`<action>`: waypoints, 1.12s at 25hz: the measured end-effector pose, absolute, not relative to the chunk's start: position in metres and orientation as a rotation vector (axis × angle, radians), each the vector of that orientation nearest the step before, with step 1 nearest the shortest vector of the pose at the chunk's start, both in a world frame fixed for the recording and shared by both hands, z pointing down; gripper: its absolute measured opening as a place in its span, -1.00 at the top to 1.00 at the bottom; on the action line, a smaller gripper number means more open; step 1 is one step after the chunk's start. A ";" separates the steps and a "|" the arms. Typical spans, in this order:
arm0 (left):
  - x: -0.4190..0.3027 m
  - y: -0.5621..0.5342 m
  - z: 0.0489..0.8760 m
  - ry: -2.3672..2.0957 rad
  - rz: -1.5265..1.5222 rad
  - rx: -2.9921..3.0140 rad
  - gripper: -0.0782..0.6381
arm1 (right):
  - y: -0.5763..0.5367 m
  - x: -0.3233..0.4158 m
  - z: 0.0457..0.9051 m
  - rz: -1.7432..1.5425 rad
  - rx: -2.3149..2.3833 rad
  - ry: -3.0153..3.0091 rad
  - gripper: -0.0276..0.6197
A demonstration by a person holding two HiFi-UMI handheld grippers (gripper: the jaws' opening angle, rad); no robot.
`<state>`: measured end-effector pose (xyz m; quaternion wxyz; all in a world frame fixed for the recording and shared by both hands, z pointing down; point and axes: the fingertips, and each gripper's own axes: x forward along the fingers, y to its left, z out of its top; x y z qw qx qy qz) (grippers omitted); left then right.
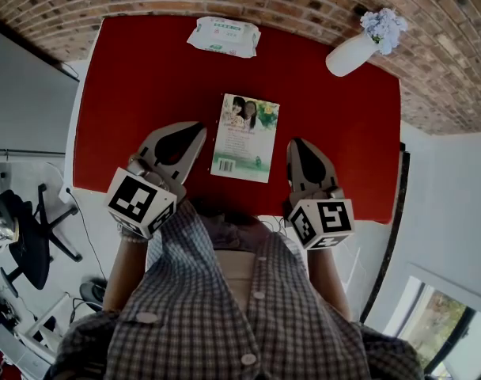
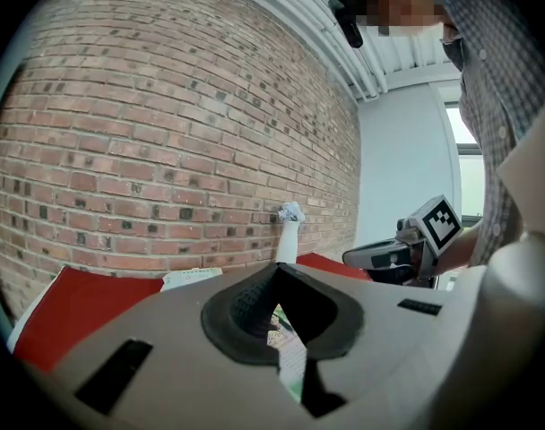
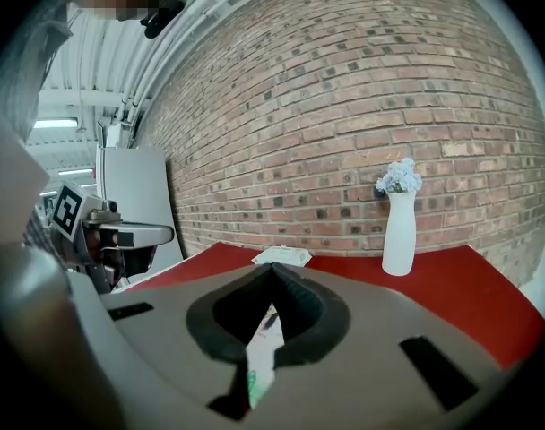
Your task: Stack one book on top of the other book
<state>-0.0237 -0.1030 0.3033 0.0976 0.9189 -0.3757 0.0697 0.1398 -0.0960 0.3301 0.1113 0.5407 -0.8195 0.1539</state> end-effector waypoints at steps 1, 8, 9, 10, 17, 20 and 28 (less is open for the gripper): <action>-0.023 -0.103 0.304 -1.110 0.208 2.722 0.76 | -0.096 0.140 0.331 0.456 1.592 -2.407 0.90; -0.023 -0.102 0.306 -1.094 0.226 2.726 0.76 | -0.096 0.144 0.330 0.452 1.611 -2.395 0.90; -0.022 -0.102 0.307 -1.092 0.225 2.726 0.76 | -0.096 0.145 0.330 0.446 1.613 -2.401 0.90; -0.022 -0.102 0.307 -1.090 0.224 2.726 0.76 | -0.096 0.145 0.331 0.443 1.616 -2.406 0.90; -0.022 -0.101 0.307 -1.079 0.227 2.729 0.76 | -0.094 0.145 0.330 0.450 1.625 -2.392 0.90; -0.021 -0.100 0.306 -1.076 0.223 2.736 0.76 | -0.093 0.146 0.331 0.450 1.627 -2.402 0.90; -0.024 -0.101 0.307 -1.083 0.209 2.724 0.76 | -0.092 0.142 0.334 0.462 1.612 -2.389 0.90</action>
